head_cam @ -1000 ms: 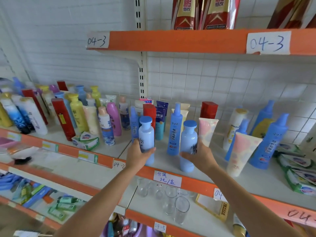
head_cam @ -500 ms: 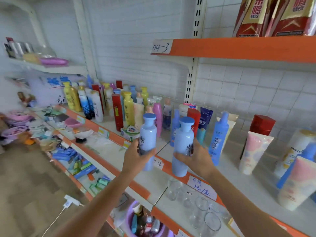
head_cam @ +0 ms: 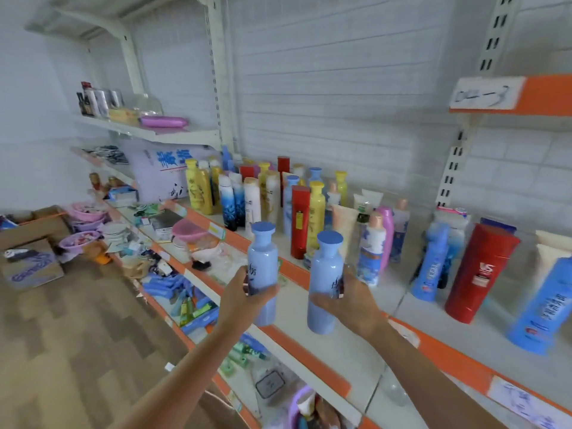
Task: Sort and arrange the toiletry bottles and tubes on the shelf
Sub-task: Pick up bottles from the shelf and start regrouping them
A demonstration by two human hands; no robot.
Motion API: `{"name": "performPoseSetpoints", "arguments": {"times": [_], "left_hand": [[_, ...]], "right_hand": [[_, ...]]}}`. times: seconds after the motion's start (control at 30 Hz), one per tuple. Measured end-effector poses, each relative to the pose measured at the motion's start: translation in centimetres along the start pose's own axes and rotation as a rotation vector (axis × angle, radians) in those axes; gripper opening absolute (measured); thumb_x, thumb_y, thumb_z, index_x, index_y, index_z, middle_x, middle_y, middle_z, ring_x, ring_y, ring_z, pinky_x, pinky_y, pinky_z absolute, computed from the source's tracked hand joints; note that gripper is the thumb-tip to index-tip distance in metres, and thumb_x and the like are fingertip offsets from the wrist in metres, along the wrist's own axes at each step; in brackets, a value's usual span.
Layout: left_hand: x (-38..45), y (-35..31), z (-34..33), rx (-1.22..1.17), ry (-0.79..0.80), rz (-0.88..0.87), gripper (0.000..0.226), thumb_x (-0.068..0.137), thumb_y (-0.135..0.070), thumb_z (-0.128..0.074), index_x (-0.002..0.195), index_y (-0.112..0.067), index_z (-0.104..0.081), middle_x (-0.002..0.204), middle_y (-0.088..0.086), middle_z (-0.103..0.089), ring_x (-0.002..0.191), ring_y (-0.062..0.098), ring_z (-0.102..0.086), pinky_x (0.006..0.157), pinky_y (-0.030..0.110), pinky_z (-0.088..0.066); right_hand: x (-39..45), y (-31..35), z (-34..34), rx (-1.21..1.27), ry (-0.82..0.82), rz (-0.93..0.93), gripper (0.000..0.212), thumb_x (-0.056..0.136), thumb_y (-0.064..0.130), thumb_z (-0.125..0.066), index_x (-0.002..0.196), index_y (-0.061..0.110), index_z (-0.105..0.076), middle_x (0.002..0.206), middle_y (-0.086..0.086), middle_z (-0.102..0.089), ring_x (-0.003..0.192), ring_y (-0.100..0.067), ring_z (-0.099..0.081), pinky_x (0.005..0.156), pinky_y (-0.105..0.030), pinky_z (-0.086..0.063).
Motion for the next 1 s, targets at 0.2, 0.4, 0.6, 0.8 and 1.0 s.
{"name": "performPoseSetpoints", "arguments": {"times": [0.2,0.4,0.6,0.8,1.0], "left_hand": [[4.0,4.3,6.4,0.008,0.066,0.043,0.042,0.072,-0.033,-0.076,0.104,-0.022,-0.05,0.089,-0.008,-0.061,0.082,0.018,-0.06,0.067,0.036,-0.051],[7.9,6.2,8.6,-0.039,0.114,0.074,0.043,0.064,-0.04,-0.075,0.097,-0.028,-0.051,0.088,-0.011,-0.062,0.082,0.012,-0.06,0.069,0.038,-0.051],[14.3,7.2,8.3,-0.065,0.172,0.057,0.057,0.048,-0.057,-0.069,0.096,-0.027,-0.055,0.094,-0.009,-0.065,0.086,0.013,-0.062,0.072,0.042,-0.055],[20.5,7.2,7.6,-0.034,0.19,0.007,0.048,0.056,-0.046,-0.069,0.097,-0.026,-0.055,0.089,-0.017,-0.063,0.079,0.004,-0.061,0.057,0.02,-0.047],[24.7,7.9,6.4,-0.072,0.285,-0.041,0.072,0.044,-0.058,-0.069,0.105,-0.021,-0.058,0.098,-0.008,-0.068,0.086,0.012,-0.065,0.069,0.027,-0.055]], "right_hand": [[2.7,3.4,-8.1,0.039,-0.001,-0.028,0.035,0.077,0.028,-0.073,0.095,0.016,-0.046,0.072,-0.005,-0.044,0.06,-0.014,-0.038,0.053,-0.021,-0.028],[7.2,5.6,-11.0,0.035,-0.01,-0.065,0.047,0.079,0.03,-0.071,0.114,0.011,-0.046,0.099,-0.017,-0.058,0.08,-0.026,-0.054,0.062,-0.03,-0.041],[14.8,6.6,-11.7,0.176,-0.114,-0.062,0.05,0.082,0.016,-0.069,0.121,0.01,-0.038,0.103,-0.003,-0.051,0.091,-0.019,-0.049,0.073,-0.026,-0.037],[22.3,5.6,-13.4,0.198,-0.208,-0.107,0.037,0.085,0.012,-0.065,0.102,0.01,-0.032,0.08,0.006,-0.044,0.084,-0.019,-0.044,0.061,-0.019,-0.036],[26.1,4.0,-14.6,0.12,-0.285,-0.186,0.034,0.086,0.013,-0.062,0.098,0.011,-0.031,0.077,0.004,-0.04,0.083,-0.02,-0.043,0.058,-0.023,-0.031]]}}
Point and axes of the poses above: each hand's wrist, its own x-axis towards the middle knuckle, its own z-axis out of the back of the hand, y = z × x, the point moved 1 cm from there along x, towards the middle knuckle
